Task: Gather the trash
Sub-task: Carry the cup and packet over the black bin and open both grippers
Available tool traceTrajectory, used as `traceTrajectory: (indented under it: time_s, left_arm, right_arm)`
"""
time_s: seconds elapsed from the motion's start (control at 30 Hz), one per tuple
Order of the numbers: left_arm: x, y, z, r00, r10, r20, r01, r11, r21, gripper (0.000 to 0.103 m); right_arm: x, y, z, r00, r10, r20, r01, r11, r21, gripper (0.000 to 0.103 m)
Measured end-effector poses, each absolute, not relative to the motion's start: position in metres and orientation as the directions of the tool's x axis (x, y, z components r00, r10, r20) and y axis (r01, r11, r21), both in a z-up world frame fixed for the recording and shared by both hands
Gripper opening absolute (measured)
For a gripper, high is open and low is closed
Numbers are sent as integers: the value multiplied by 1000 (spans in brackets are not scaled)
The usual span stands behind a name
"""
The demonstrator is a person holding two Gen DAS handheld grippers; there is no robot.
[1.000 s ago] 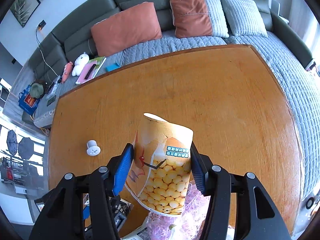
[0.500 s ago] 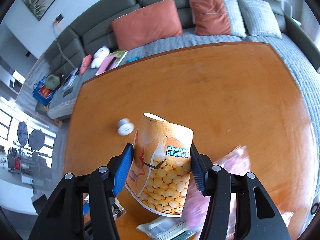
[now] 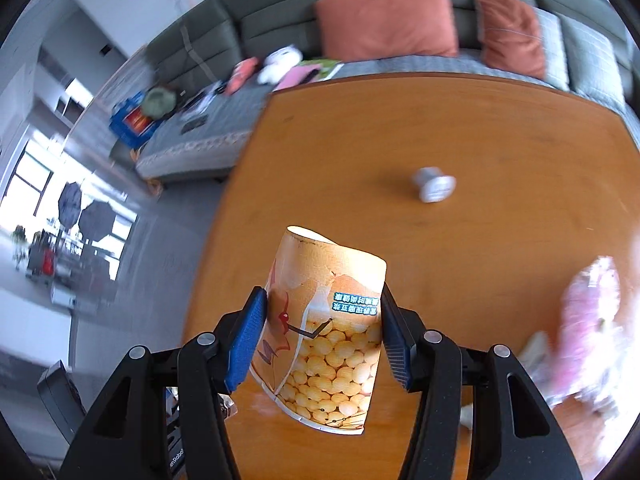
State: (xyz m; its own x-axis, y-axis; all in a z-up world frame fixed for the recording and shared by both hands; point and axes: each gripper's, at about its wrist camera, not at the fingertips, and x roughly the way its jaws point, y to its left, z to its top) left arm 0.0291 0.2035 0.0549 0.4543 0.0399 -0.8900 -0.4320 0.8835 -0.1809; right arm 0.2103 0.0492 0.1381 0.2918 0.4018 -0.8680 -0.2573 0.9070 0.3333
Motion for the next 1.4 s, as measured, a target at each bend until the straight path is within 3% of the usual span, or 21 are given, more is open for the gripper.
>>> traceTrajectory:
  time_s: [0.77,0.83,0.87,0.9,1.03,1.4]
  left_arm:
    - [-135,458,46,355,220,-909,-798,578,-172,58]
    - [-145,474,43,342,221,-913,-813,557,-170,61]
    - [-150,482,42,333,220,-917,-823,543,-168,70]
    - [-154,488,42,324,230,-918,-832,531,-161,95]
    - [-164,505,51,303,299,-905,-856,503,-120,97]
    - [-173,515,47,298,290,-910,-868,479,-131,97]
  right_arm:
    - [89,378,126,20,476,-879,-649,675,351,59]
    - [81,401,123,0,482,-876,-677,645,355,65]
    - [75,415,122,-5,473,-881,-693,633,344,71]
    - [70,427,123,7,465,-885,-709,626,324,72]
    - [62,448,123,-3,460,-888,-732,604,316,73]
    - [49,441,120,-20,458,-889,-731,600,325,73]
